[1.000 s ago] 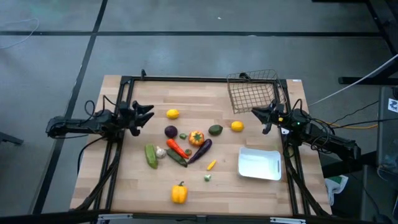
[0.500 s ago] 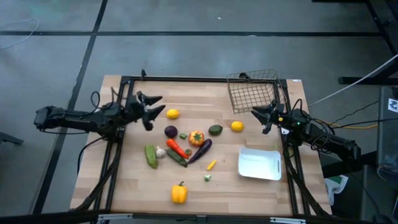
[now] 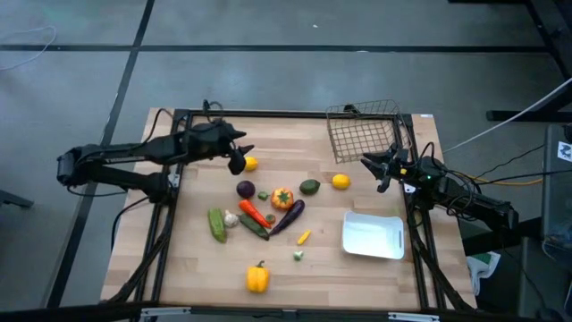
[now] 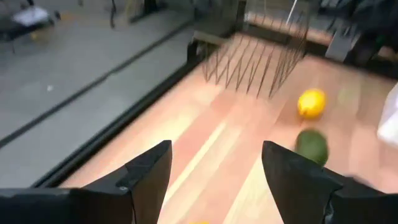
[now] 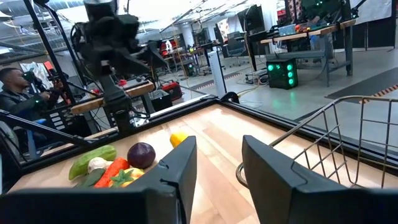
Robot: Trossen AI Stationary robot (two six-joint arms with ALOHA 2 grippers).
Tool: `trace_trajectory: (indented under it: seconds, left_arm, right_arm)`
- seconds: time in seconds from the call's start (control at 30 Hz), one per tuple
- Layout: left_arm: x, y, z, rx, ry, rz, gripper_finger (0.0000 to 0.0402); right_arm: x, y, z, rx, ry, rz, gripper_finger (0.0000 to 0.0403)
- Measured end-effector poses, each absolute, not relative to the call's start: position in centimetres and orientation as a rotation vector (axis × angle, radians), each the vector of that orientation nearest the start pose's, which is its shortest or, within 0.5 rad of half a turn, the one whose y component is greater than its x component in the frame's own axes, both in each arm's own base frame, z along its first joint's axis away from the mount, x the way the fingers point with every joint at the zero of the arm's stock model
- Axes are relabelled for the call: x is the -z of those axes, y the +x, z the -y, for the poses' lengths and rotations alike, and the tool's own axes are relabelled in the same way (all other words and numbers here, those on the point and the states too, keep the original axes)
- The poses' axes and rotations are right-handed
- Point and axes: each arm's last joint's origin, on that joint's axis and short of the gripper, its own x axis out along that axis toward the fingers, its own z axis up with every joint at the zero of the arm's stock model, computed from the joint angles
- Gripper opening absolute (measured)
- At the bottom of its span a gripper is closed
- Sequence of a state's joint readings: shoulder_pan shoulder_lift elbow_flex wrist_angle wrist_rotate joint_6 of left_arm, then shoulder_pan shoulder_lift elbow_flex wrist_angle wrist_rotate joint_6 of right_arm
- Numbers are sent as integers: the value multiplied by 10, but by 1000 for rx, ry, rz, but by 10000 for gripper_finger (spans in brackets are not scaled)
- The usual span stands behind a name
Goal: Sort produce into baskets
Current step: Put the left yellow lemon into the white bin
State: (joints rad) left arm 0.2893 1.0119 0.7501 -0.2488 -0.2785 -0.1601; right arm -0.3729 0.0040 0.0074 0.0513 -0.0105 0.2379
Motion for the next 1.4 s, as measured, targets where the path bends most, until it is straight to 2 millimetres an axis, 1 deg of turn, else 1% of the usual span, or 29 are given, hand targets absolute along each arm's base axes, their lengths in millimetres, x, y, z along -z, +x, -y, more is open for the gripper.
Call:
trace_trajectory:
  seconds: [0.1,0.27,0.47,0.6,0.7,0.93,1.13,1.4]
  left_arm:
    - [-269,206,-78,-587,-170,-563,247]
    - [-248,211,-92,-540,-211,-710,247]
    - [-225,219,-105,-431,-139,-848,247]
    - [-211,225,-110,-337,-87,-914,247]
    - [-204,228,-112,-306,-46,-954,247]
    - [-188,233,-115,-265,-11,-1027,247]
    - [-173,236,-120,-264,-29,-1083,247]
    - [-166,232,-128,-290,-64,-1120,246]
  right_arm:
    - [-171,91,35,354,225,96,129]
    - [-170,91,35,354,225,96,129]
    - [-171,91,35,354,225,96,129]
    - [-170,91,35,355,225,96,129]
    - [-170,91,35,354,225,96,129]
    - [-171,91,35,354,224,96,129]
    - [-171,91,35,354,224,96,129]
    - [-171,91,35,354,225,96,129]
